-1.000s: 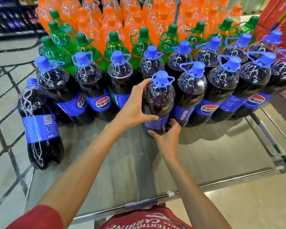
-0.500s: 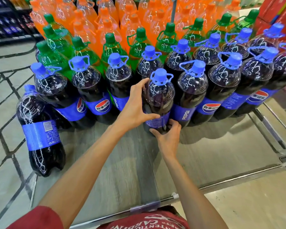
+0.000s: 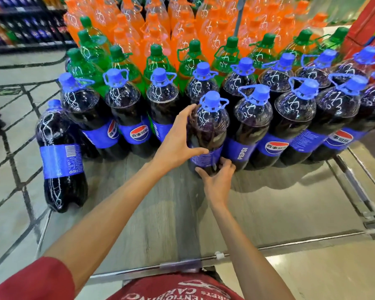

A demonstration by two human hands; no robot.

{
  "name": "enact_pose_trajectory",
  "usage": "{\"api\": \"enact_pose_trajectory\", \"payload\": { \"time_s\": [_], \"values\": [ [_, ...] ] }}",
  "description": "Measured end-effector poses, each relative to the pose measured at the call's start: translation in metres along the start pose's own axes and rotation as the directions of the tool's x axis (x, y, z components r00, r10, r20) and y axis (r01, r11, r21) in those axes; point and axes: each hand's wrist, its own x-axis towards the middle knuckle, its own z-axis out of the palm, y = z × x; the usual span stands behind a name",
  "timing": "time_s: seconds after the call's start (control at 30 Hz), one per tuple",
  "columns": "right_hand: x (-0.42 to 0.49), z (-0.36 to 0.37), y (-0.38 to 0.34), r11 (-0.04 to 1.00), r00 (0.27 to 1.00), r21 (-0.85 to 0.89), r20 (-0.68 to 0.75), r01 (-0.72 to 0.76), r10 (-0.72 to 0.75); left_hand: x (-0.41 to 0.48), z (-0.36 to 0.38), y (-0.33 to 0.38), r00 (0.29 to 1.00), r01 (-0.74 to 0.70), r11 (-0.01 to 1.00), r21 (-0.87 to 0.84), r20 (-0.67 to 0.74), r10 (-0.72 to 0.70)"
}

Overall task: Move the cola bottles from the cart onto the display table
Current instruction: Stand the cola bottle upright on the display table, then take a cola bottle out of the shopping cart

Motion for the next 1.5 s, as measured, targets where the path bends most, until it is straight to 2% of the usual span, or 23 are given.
{"api": "enact_pose_trajectory", "payload": {
  "time_s": [0.23,0.33,0.47,0.53,0.67,0.77,0.87,1.0,1.2,1.37,1.5],
  "values": [
    [0.002,-0.014,0.005,1.000,0.994,-0.008,0.109,0.022,-0.021,-0.016,0.003,0.002,0.995,0.050,0.994,0.094,-0.095,-0.041],
    [0.008,-0.029,0.000,0.996,0.982,-0.077,0.187,0.046,-0.031,-0.022,0.001,0.004,0.991,0.017,0.989,0.147,-0.131,0.003],
    [0.015,-0.048,-0.014,0.953,0.933,-0.286,0.360,0.098,0.012,-0.034,0.001,0.005,0.986,0.012,0.982,0.186,-0.164,0.019],
    [0.017,-0.058,-0.021,0.897,0.891,-0.420,0.448,0.138,0.073,-0.040,0.001,0.008,0.993,0.021,0.952,0.307,-0.116,0.015],
    [0.005,-0.077,-0.034,0.761,0.853,-0.620,0.488,0.189,0.186,-0.049,-0.012,0.008,0.981,-0.110,0.808,0.578,0.196,-0.007],
    [-0.014,-0.083,-0.042,0.671,0.862,-0.710,0.460,0.214,0.212,-0.053,-0.022,0.007,0.916,-0.205,0.681,0.703,0.383,-0.120],
    [-0.043,-0.083,-0.045,0.593,0.881,-0.779,0.409,0.203,0.237,-0.062,-0.023,0.012,0.839,-0.319,0.552,0.770,0.501,-0.214],
    [-0.095,-0.099,-0.059,0.570,0.908,-0.817,0.301,0.089,0.291,-0.082,-0.012,0.025,0.801,-0.460,0.522,0.719,0.589,-0.105],
    [-0.169,-0.148,-0.069,0.499,0.918,-0.860,0.111,-0.104,0.382,-0.113,0.007,0.056,0.707,-0.636,0.479,0.605,0.706,0.047],
    [-0.236,-0.195,-0.070,0.466,0.903,-0.844,-0.050,-0.266,0.426,-0.140,0.032,0.113,0.588,-0.764,0.435,0.476,0.791,0.166],
    [-0.302,-0.241,-0.061,0.443,0.868,-0.801,-0.179,-0.402,0.463,-0.177,0.060,0.164,0.453,-0.867,0.351,0.354,0.854,0.257]
  ]
}}
